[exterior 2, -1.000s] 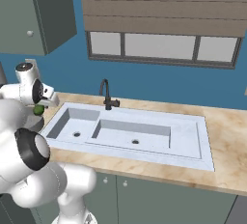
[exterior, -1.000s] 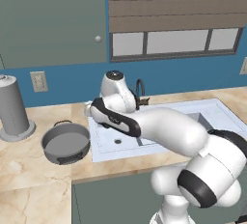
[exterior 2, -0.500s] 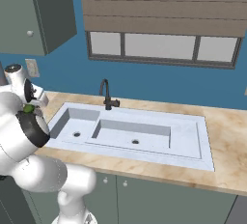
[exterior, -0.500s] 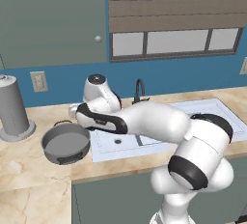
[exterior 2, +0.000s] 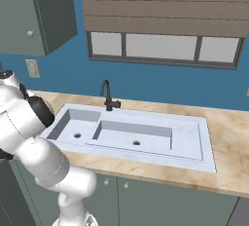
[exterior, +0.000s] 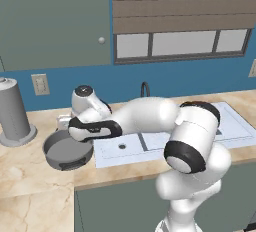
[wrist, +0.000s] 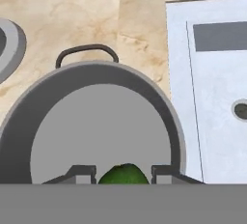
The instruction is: Dump the avocado from the pot into the sink. Then turn on the water and wash the avocado. Then turn off the water and put the avocado back in the pot.
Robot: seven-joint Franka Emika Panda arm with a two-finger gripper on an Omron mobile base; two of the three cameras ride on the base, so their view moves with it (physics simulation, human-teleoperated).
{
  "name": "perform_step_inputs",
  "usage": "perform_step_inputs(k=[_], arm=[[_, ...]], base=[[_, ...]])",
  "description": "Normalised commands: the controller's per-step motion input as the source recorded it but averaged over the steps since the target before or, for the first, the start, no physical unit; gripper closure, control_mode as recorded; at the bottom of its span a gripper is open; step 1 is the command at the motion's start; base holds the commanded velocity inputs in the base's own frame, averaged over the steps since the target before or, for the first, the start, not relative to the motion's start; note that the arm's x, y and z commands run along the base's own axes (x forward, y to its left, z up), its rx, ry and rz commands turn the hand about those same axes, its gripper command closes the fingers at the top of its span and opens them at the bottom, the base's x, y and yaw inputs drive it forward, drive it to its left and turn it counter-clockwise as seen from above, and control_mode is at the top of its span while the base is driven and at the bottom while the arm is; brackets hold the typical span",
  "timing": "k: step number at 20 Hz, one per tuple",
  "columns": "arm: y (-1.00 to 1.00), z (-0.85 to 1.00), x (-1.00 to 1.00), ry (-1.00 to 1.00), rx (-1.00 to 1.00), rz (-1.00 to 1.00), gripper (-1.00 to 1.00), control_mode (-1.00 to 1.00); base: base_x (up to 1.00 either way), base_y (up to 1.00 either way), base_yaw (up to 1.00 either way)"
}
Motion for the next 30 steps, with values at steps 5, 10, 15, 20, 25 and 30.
perform_step_inputs(k=[5,10,15,20,25,30], arm=[[0.17,-0.57,0.06,0.0,0.0,-0.02,1.0,-1.0],[0.18,-0.53,0.24,0.0,0.0,-0.03,1.0,-1.0],[0.06,-0.29,0.23,-0.01,0.0,-0.03,-1.0,-1.0],[0.04,-0.02,0.07,-0.05,0.0,-0.05,-1.0,-1.0],[0.03,0.06,0.09,0.0,0.0,-0.05,-1.0,-1.0],[-0.11,0.69,0.01,0.0,0.02,-0.01,-1.0,-1.0]], base=[[0.0,0.0,0.0],[0.0,0.0,0.0],[0.0,0.0,0.0],[0.0,0.0,0.0],[0.0,0.0,0.0],[0.0,0.0,0.0]])
